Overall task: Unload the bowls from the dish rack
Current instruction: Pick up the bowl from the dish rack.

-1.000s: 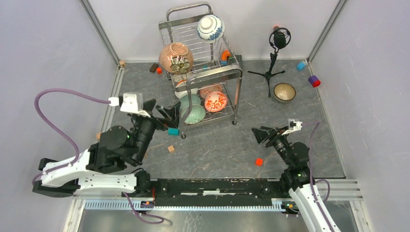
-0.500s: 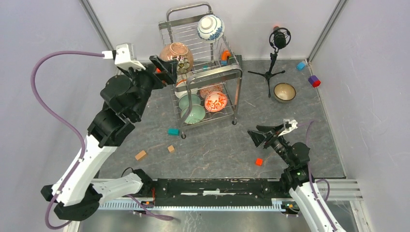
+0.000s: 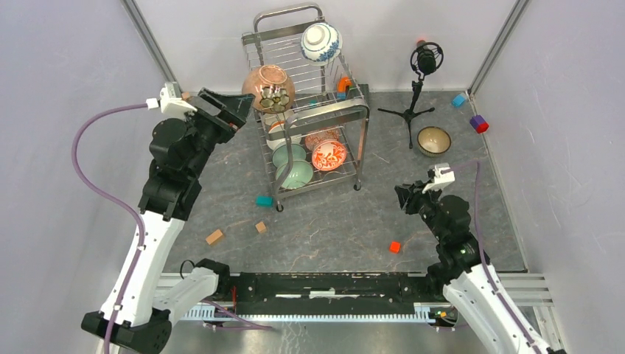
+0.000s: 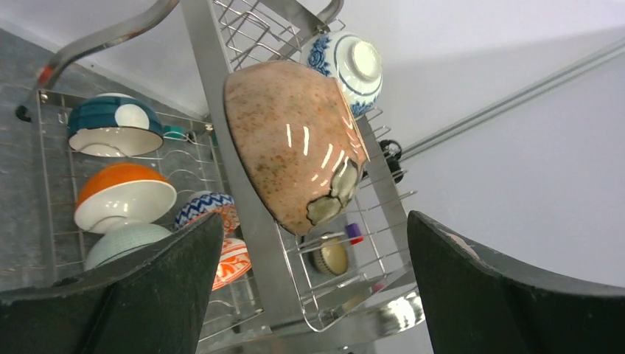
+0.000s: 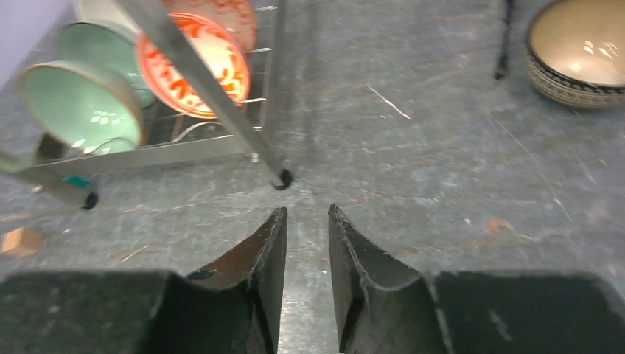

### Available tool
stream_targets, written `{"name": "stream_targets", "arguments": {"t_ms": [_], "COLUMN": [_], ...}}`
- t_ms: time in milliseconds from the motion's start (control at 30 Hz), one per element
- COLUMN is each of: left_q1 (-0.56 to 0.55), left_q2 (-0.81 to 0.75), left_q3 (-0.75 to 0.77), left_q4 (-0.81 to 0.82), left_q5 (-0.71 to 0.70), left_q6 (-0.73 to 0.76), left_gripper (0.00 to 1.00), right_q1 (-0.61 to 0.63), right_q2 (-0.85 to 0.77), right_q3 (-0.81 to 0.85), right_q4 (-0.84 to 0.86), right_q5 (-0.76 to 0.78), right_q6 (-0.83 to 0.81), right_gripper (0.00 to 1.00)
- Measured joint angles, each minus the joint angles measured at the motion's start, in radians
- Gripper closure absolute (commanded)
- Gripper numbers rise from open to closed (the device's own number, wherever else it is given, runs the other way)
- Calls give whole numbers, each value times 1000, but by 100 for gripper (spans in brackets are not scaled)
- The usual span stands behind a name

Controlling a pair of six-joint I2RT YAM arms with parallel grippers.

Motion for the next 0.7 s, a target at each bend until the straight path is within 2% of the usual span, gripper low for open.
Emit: {"name": "stream_targets", "arguments": {"t_ms": [33,100,300,533,600,633,700], "left_q1": [20,53,106,201,226,235,250], "left_q2": [-6,-20,-56,-79,-69,-61,-45], "left_q3": [-21,-72,-203,-343,-367,-375,-386], "left_q4": [21,72,203,436,491,514,556], "left_q5": [21,57,126,204,232,247,272], "left_q6": [-32,-93,-224,-390,-427,-443,-470], "left_gripper": [0,0,0,0,0,0,2], "right_q1": [14,40,97,115,115,115,115], "right_q2": [29,91,204,314,332,334,330], "right_q3": [25,66,101,102,102,102,102], "right_q4": [-24,-64,-105,-80,-78,-78,-77], "right_q5": [48,134,262,235,229,230,233], "right_q6": [-10,-20,1,88,116,134,162], "right_gripper": [81,100,100,100,91,83,56]}}
